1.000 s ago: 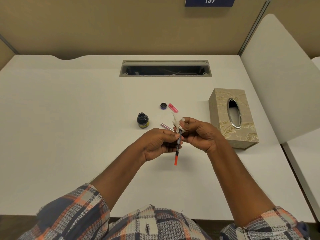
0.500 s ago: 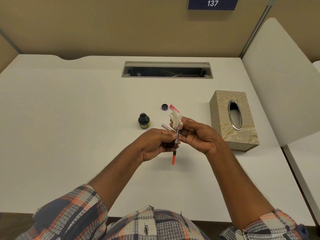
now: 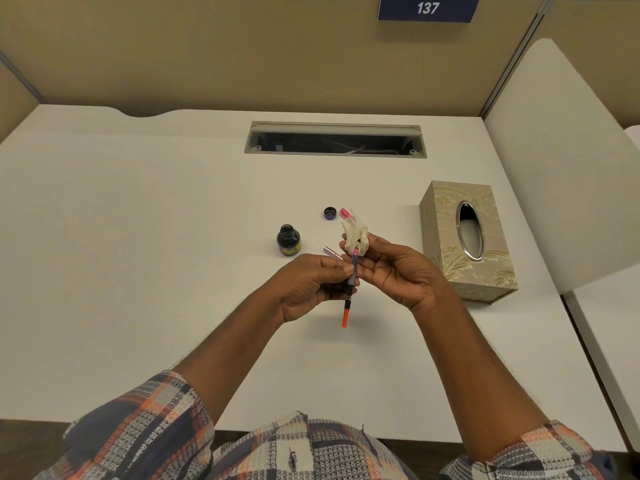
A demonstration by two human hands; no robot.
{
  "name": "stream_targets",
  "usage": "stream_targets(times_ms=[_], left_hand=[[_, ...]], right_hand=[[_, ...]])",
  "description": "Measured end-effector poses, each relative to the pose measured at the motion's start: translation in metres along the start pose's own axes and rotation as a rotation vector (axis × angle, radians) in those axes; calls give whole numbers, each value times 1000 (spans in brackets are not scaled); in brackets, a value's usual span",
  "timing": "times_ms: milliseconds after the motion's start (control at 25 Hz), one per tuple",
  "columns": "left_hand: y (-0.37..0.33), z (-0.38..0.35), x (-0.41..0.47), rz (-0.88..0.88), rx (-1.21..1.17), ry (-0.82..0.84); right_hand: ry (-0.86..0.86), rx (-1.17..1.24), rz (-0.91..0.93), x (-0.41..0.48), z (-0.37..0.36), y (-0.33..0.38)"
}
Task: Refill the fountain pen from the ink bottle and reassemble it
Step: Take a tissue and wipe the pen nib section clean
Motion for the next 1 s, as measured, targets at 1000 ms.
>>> stream_targets(times_ms=[1000], left_hand=[[6, 14, -9, 11, -46, -70]], right_hand=[[-210, -508, 240, -2, -3, 17]])
Point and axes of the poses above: each hand's wrist, its own x-axis towards the middle knuckle, its own z-axis out of the back of the hand, y = z × x, the point moved 10 cm from there along x, towards the middle knuckle, and after that the axes turned 3 degrees about z, right-handed, at the moved point
